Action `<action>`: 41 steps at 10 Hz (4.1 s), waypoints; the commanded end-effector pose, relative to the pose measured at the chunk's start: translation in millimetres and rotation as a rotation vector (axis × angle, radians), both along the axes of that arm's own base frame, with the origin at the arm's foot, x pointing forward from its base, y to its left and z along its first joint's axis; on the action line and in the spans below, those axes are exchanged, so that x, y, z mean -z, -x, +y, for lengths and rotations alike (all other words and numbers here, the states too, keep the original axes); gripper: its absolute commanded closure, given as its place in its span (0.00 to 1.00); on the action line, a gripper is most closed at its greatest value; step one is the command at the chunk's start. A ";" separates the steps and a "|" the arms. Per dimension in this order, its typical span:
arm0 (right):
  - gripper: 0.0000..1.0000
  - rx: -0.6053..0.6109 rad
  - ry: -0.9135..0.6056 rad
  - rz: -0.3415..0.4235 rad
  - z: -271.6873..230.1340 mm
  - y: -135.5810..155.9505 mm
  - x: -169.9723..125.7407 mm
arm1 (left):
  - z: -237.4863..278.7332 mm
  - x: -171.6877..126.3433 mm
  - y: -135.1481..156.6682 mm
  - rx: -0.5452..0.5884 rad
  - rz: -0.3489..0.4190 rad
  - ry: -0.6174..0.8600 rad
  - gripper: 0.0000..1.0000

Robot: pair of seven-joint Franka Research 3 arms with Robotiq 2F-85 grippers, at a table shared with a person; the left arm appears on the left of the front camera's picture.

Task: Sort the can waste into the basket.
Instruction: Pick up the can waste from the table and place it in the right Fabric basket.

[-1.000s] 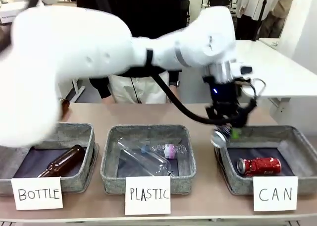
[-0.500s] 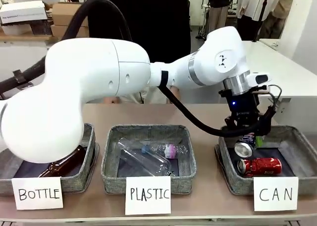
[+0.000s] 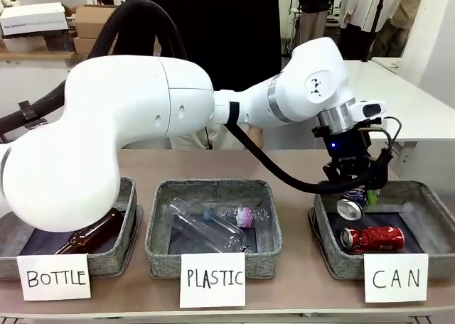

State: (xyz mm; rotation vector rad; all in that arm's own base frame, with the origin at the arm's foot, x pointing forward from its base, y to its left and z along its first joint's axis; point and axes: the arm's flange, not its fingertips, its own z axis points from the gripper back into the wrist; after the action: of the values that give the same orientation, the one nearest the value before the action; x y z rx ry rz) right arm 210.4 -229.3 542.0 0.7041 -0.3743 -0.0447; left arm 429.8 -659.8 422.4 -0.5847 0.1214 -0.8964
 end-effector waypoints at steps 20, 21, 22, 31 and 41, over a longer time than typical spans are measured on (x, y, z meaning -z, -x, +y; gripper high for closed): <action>0.00 -0.212 -0.381 -0.035 260.5 -152.8 -42.3 | 469.6 -251.2 85.0 -0.767 0.384 0.375 0.00; 0.00 -0.180 -0.512 0.051 274.5 -162.0 -45.8 | 519.5 -241.8 81.2 -0.727 0.396 0.434 0.00; 0.00 -0.108 -0.529 0.102 284.9 -169.0 -46.2 | 567.7 -228.4 68.4 -0.642 0.460 0.466 0.00; 0.00 -0.134 -0.664 0.300 286.1 -174.1 -31.3 | 691.9 -133.1 16.1 -0.626 0.725 0.506 0.00; 0.00 -0.134 -0.664 0.300 286.1 -174.1 -31.3 | 691.9 -133.1 16.1 -0.626 0.725 0.506 0.00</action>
State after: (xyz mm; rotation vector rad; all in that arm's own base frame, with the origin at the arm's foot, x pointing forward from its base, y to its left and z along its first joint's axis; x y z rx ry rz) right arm 381.5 52.9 572.1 1.3468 0.0099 -0.1443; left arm 416.6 32.9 555.3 -1.3238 0.3466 -0.0670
